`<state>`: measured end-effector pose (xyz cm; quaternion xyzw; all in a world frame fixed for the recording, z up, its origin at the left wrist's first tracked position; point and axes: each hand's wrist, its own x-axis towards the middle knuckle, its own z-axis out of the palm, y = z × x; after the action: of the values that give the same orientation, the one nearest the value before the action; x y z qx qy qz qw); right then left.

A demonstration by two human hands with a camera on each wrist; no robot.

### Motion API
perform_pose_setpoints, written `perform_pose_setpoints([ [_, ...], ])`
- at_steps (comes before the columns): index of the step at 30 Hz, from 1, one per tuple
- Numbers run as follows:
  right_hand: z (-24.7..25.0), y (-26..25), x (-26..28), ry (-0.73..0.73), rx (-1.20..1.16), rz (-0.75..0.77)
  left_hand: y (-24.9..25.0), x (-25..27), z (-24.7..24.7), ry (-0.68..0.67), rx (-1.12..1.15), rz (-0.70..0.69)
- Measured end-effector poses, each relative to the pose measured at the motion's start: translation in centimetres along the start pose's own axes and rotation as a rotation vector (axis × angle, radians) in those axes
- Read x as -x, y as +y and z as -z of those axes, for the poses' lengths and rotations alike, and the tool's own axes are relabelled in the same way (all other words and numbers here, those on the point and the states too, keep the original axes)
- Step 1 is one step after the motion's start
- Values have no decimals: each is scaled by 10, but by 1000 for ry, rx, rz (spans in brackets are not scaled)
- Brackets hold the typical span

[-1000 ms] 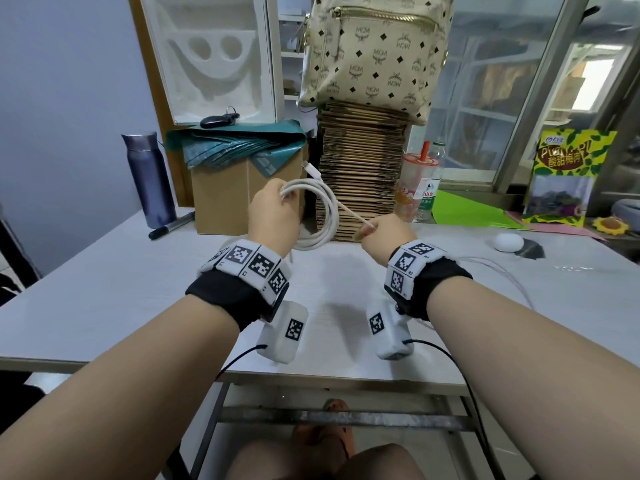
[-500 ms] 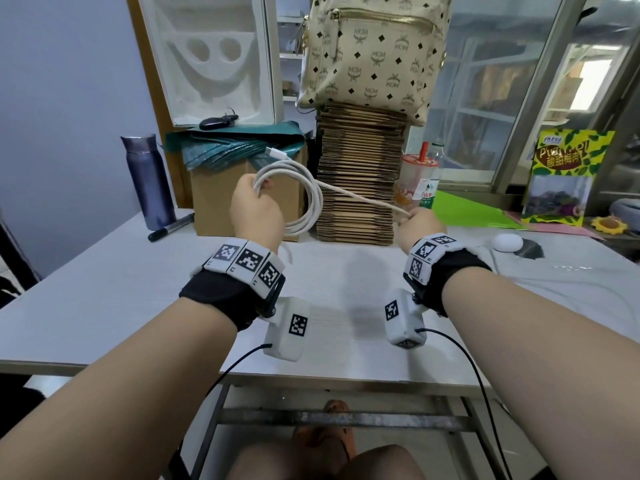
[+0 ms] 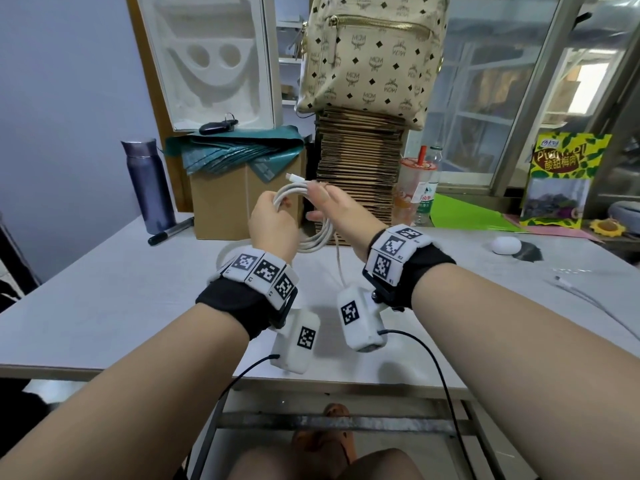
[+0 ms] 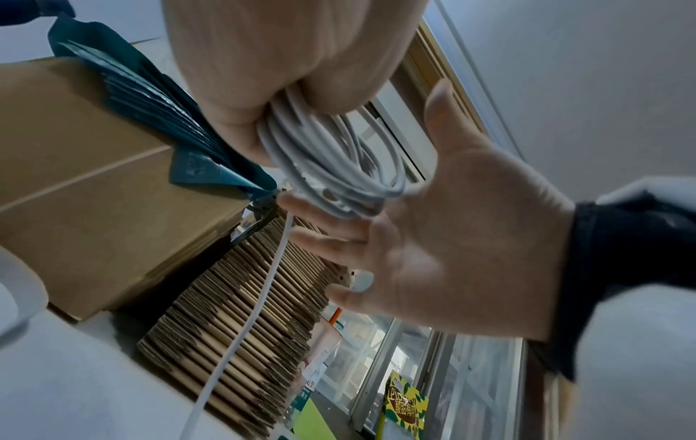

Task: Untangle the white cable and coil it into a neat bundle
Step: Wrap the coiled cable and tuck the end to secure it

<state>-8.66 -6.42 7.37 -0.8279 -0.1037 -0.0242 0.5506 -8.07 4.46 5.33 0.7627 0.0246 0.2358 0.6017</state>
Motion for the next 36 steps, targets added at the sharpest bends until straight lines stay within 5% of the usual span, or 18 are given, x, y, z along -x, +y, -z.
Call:
perform_pose_setpoints([
  [4,0,8,-1,125,202,-21,1,0,2,-19,66,18],
  [9,14,21,0,7,-141,-45,6,5,5,-69,36,-105],
  [18,-2,18,1,92,-154,-101,5,14,2,-91,26,-177],
  [24,-8,14,2,138,-283,-27,-2,7,6,-110,-60,-74],
  [28,-3,12,7,87,-498,-73,-11,0,4,-290,-219,20],
  [32,2,8,11,57,-444,-85,-12,3,0,-328,-314,47],
  [34,5,6,12,86,-264,-128,-13,10,4,-195,-416,-133],
  [36,6,8,14,104,-112,-145,-13,17,4,-59,-642,-561],
])
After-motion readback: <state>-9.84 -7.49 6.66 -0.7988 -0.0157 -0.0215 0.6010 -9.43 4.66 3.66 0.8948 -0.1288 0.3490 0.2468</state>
